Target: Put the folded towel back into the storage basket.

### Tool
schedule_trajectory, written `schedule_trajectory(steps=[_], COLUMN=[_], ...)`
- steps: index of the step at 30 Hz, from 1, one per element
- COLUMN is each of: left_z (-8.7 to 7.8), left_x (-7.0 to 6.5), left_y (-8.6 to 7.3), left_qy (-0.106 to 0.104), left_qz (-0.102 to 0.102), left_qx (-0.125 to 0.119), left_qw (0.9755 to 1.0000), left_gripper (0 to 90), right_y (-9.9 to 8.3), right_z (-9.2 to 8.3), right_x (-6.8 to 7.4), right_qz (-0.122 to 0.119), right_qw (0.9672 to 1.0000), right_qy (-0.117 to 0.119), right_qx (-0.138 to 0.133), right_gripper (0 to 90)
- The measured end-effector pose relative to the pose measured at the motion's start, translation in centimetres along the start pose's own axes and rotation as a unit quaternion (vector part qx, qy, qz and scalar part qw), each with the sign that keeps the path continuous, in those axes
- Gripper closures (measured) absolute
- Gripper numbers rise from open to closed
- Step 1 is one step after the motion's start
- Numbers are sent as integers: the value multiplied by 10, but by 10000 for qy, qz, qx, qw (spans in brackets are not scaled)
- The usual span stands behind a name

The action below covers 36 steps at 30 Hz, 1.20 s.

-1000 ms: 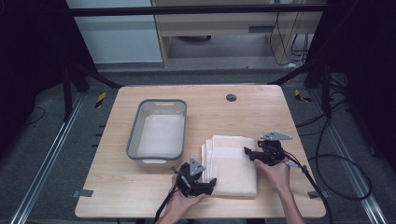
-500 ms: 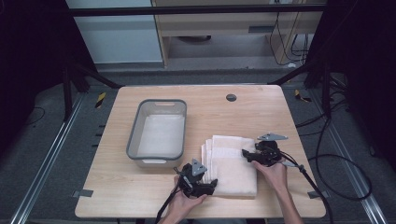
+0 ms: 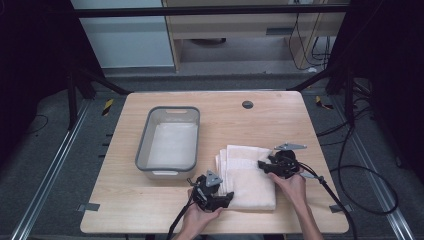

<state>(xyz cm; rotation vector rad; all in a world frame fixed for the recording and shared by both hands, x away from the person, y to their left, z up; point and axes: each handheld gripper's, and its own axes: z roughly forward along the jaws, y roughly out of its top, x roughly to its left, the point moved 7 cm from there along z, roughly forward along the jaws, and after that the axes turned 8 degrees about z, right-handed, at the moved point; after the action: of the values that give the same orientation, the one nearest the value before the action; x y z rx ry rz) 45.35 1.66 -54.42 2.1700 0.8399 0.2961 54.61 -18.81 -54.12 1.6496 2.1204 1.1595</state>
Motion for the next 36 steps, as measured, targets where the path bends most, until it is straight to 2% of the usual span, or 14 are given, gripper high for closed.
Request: schedule_trajectory(steps=[2, 9, 14, 19, 22, 26, 29, 30, 36], left_z=[1, 1, 0, -2, -4, -8, -9, -12, -20], left_x=[1, 2, 4, 4, 4, 4, 4, 4, 6], left_y=[0, 1, 2, 3, 3, 3, 4, 5, 7], left_qy=[-94, -384, -562, -573, -589, -575, -567, -537, -490], left_qz=[-84, -183, -286, -269, -332, -296, -265, -223, -196], left_qx=[5, 38, 122, 52, -28, -61, -68, -72, -124], left_qw=[9999, 9991, 9979, 9980, 9977, 9979, 9980, 9983, 9985], left_gripper=[440, 530, 599, 677, 694, 704, 709, 712, 716], right_y=[0, 0, 0, 1, 3, 5, 6, 7, 11], right_z=[0, 0, 0, -2, -4, -10, -12, -14, -22], right_x=[1, 4, 5, 6, 6, 8, 9, 10, 19], right_qz=[19, 95, 97, 148, 156, 170, 129, -2, -186], right_qw=[10000, 9997, 9996, 9994, 9993, 9991, 9991, 9993, 9991], right_qy=[54, 236, 281, 325, 354, 393, 394, 350, 325], right_qx=[13, 43, 31, 20, -10, -79, -112, -123, -197], right_gripper=[524, 630, 681, 717, 731, 741, 743, 745, 749])
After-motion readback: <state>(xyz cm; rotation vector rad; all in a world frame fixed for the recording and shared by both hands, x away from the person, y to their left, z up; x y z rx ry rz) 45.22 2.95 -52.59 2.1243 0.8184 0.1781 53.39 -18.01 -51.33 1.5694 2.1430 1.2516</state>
